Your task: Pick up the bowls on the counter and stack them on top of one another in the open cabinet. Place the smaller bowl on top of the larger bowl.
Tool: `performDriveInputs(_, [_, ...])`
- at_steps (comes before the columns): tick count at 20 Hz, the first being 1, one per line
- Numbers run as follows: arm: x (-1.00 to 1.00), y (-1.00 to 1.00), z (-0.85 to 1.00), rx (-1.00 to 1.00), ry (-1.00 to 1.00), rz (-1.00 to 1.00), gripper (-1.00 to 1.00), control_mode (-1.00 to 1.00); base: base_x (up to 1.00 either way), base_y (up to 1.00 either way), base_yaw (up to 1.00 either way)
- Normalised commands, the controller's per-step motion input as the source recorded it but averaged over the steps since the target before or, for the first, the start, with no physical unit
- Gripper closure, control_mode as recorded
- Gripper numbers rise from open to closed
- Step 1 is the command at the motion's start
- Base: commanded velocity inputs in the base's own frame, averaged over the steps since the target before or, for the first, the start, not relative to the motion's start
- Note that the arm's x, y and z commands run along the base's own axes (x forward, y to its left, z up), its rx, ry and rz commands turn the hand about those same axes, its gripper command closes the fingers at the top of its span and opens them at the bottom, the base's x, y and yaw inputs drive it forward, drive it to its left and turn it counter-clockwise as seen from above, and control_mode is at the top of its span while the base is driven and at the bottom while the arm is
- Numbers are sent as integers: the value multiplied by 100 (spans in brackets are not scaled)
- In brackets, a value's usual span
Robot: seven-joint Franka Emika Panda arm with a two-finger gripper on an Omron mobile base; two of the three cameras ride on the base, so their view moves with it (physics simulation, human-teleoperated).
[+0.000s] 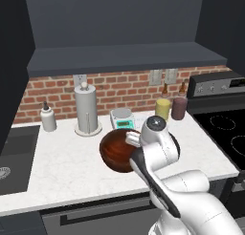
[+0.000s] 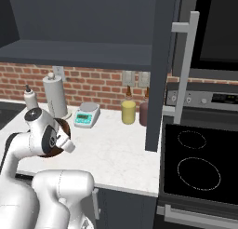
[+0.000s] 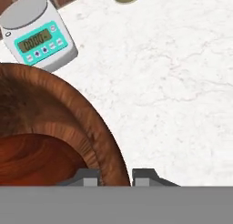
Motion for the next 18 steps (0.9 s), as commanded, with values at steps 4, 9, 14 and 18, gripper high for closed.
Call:
performDriveInputs(4, [-32,-41,62,14,0,-47,100,-100,0,0,0])
performDriveInputs(9, [-45,-37,69,15,0,-47,100,-100,0,0,0])
performDriveInputs(14, [-53,-29,86,18,0,-43,100,-100,0,0,0])
performDriveInputs(18, [-57,-24,87,16,0,-38,100,-100,0,0,0])
